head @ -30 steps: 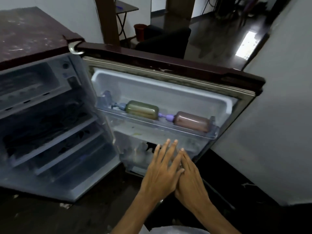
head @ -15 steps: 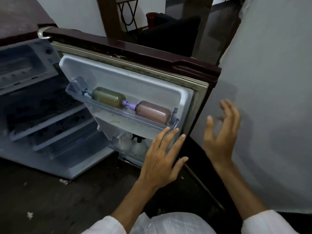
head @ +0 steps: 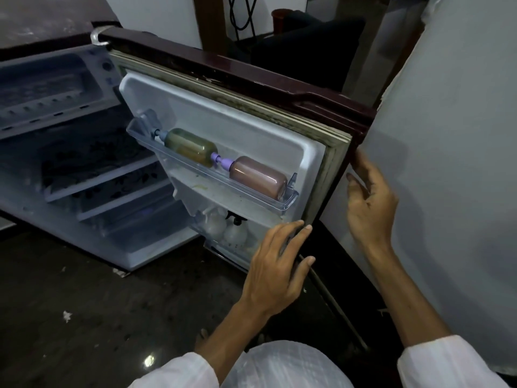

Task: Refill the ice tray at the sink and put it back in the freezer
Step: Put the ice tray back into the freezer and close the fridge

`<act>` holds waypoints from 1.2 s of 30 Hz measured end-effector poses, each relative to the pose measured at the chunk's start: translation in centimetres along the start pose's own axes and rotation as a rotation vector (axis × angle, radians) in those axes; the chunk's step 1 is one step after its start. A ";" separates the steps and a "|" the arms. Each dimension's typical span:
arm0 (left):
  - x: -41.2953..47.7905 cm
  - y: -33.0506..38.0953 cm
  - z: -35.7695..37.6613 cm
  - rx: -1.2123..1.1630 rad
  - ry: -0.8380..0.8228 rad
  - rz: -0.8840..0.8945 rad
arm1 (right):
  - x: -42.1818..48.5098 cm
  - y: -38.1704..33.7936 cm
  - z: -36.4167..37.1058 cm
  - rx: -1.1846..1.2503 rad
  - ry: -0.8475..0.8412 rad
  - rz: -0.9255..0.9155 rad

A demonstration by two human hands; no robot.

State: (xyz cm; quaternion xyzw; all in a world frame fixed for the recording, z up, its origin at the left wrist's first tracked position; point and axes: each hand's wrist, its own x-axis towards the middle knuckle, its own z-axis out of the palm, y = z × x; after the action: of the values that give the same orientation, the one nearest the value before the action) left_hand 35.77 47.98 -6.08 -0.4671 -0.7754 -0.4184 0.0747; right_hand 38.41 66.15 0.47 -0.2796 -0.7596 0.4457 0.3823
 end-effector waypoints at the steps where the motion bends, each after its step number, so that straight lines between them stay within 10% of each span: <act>1: -0.2 0.2 0.3 -0.015 0.002 -0.007 | -0.3 -0.1 -0.2 0.010 -0.019 0.004; 36: -7.8 3.8 -2.7 -0.171 0.039 -0.402 | -15.5 -6.4 1.3 0.212 -0.270 -0.108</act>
State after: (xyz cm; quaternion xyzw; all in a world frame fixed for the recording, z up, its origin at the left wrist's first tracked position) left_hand 42.30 41.67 -6.11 -0.2996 -0.8129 -0.4981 -0.0352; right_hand 45.38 50.80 0.64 -0.1344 -0.7668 0.5355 0.3275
